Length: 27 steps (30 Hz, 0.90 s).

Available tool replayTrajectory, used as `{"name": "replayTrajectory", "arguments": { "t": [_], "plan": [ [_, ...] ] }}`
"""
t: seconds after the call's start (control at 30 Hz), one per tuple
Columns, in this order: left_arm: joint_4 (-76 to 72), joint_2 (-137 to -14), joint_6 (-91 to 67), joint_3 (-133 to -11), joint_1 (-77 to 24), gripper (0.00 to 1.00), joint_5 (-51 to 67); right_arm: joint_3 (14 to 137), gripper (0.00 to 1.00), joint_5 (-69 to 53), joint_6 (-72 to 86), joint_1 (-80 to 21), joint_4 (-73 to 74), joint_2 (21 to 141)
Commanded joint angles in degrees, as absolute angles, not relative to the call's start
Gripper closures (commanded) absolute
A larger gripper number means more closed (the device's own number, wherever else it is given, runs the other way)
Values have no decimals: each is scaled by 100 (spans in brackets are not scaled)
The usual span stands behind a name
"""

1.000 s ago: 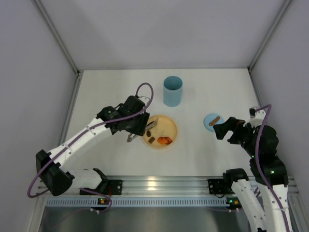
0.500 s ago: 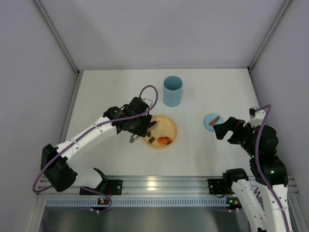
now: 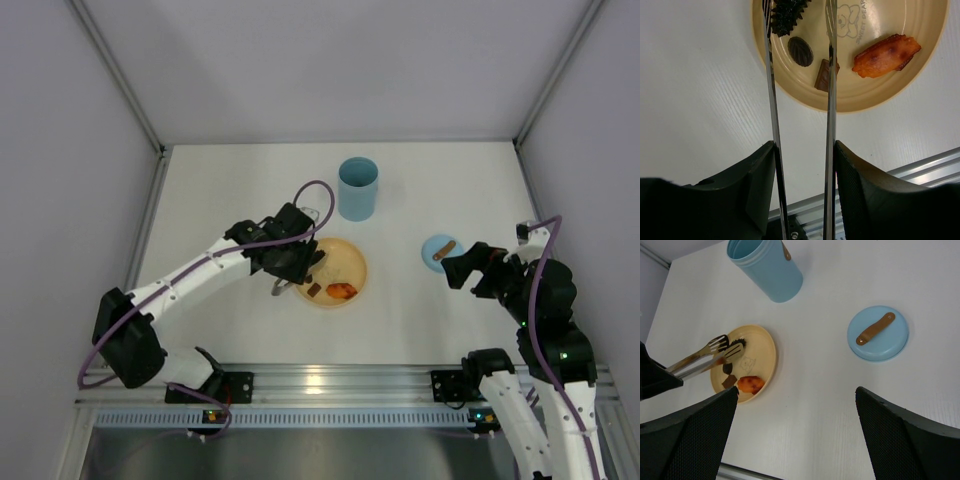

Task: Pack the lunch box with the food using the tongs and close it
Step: Pick up the fake food from the plate.

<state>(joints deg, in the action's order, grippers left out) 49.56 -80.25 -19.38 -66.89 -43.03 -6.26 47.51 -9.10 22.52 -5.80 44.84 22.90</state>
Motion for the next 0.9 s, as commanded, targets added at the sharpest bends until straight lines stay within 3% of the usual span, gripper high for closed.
{"name": "replayTrajectory", "arguments": {
  "t": [0.0,0.1,0.53,0.87],
  "plan": [
    [4676,-8042,-1942,-6680,-4324,47,-747,4851,0,-905,2197,-510,4421,2329],
    [4667,-8068,-1942,-6688,-4324,48,-721,4860,0,-897,2197,-501,4421,2329],
    [4808,-8086,-1872,-6872,-4324,70,-492,4825,0,-896,2232,-501,4447,2241],
    [5097,-8086,-1828,-7646,-4324,76,-352,4825,1,-888,2233,-501,4465,2224]
  ]
}}
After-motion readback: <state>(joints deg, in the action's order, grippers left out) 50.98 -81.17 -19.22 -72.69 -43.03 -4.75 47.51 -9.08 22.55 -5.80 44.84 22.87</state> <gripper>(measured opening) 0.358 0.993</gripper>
